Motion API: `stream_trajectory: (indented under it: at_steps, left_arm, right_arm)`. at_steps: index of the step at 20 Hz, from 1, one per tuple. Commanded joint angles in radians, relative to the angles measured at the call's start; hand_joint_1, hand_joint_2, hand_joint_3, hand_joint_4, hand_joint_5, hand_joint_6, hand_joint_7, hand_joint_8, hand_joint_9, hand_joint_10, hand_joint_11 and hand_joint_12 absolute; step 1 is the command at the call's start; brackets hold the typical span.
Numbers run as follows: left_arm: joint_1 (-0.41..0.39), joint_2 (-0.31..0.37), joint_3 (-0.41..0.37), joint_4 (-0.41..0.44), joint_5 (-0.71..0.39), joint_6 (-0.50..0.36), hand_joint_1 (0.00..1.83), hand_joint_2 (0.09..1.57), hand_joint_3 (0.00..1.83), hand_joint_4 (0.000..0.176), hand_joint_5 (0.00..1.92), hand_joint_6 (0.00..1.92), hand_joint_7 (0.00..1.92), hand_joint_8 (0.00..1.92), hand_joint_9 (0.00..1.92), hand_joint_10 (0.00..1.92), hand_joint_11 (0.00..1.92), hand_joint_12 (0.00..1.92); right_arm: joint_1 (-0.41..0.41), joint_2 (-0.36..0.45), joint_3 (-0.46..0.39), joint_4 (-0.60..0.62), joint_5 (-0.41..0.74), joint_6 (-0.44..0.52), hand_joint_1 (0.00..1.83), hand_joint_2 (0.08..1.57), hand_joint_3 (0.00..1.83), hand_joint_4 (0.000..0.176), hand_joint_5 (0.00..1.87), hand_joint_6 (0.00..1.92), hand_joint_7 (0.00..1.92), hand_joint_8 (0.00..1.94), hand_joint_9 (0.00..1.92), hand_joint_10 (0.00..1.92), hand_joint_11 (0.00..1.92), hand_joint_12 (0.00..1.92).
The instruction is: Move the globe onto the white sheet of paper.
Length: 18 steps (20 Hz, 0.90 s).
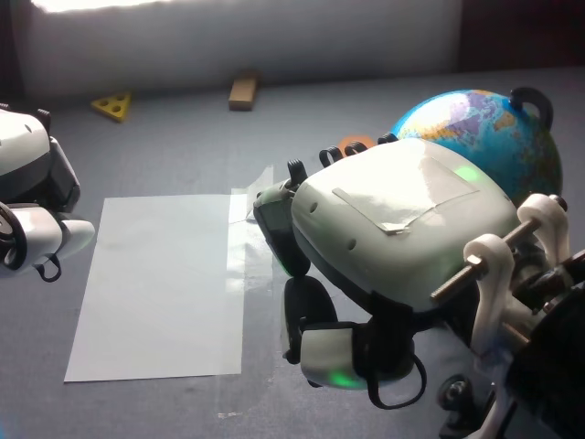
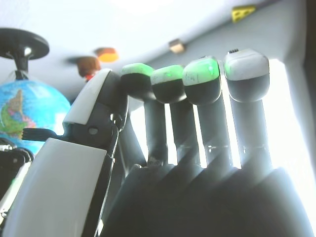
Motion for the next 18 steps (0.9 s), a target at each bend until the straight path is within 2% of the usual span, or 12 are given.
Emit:
stream_trajectory:
  at_steps: [1,2,3,5,7,13,15,17,18]
  left_arm:
    - [-0.009,0.004,0.0,0.053,0.032,0.0,0.0,1.13,0.14,0.044,0.13,0.06,0.09,0.05,0.08,0.06,0.0,0.34]
    - [-0.011,0.004,0.0,0.055,0.027,0.0,0.0,1.13,0.14,0.044,0.13,0.06,0.09,0.05,0.08,0.06,0.0,0.34]
    - [-0.015,0.006,0.0,0.057,0.025,0.002,0.0,1.17,0.05,0.043,0.14,0.02,0.1,0.01,0.09,0.02,0.0,0.31]
    - [-0.014,0.009,-0.001,0.057,0.024,0.005,0.0,1.19,0.03,0.043,0.14,0.01,0.1,0.01,0.09,0.01,0.0,0.3]
    - [-0.015,0.016,-0.006,0.058,0.007,0.008,0.0,1.19,0.01,0.042,0.14,0.0,0.08,0.0,0.06,0.0,0.0,0.2]
    - [0.0,0.021,-0.009,0.086,-0.009,-0.01,0.0,1.18,0.0,0.043,0.1,0.0,0.06,0.0,0.04,0.0,0.0,0.15]
    - [0.034,0.025,-0.02,0.165,0.005,-0.087,0.0,1.18,0.0,0.043,0.09,0.0,0.06,0.0,0.04,0.0,0.0,0.14]
    - [0.054,0.029,-0.034,0.245,0.019,-0.111,0.0,1.17,0.0,0.042,0.08,0.0,0.05,0.0,0.04,0.0,0.0,0.11]
    - [0.056,0.029,-0.035,0.248,0.028,-0.111,0.0,1.17,0.0,0.042,0.07,0.0,0.04,0.0,0.03,0.0,0.0,0.1]
  right_arm:
    - [0.014,0.004,-0.01,-0.085,-0.04,0.006,0.0,0.95,0.38,0.0,0.08,0.26,0.12,0.1,0.09,0.06,0.0,0.08]
    - [0.013,0.005,-0.012,-0.085,-0.04,0.006,0.0,0.95,0.38,0.0,0.08,0.26,0.12,0.1,0.09,0.06,0.0,0.08]
    - [0.013,0.005,-0.013,-0.085,-0.039,0.006,0.0,1.03,0.22,0.0,0.11,0.17,0.14,0.03,0.09,0.04,0.0,0.02]
    - [0.013,0.005,-0.015,-0.085,-0.038,0.006,0.0,1.1,0.06,0.0,0.16,0.06,0.16,0.0,0.11,0.02,0.0,0.0]
    - [0.014,0.009,-0.02,-0.085,-0.032,0.007,0.0,1.1,0.04,0.0,0.16,0.04,0.16,0.0,0.1,0.01,0.0,0.0]
    - [0.022,0.04,-0.044,-0.085,-0.015,0.007,0.0,1.1,0.03,0.0,0.17,0.04,0.17,0.01,0.12,0.02,0.0,0.0]
    - [0.026,0.064,-0.059,-0.088,0.001,0.007,0.0,1.1,0.03,0.0,0.17,0.04,0.17,0.01,0.12,0.02,0.0,0.0]
    - [0.022,0.105,-0.072,-0.141,0.037,0.031,0.0,1.1,0.03,0.0,0.16,0.03,0.16,0.0,0.12,0.02,0.01,0.0]
    - [0.019,0.12,-0.074,-0.167,0.058,0.055,0.0,1.1,0.03,0.0,0.16,0.03,0.16,0.0,0.11,0.01,0.01,0.0]
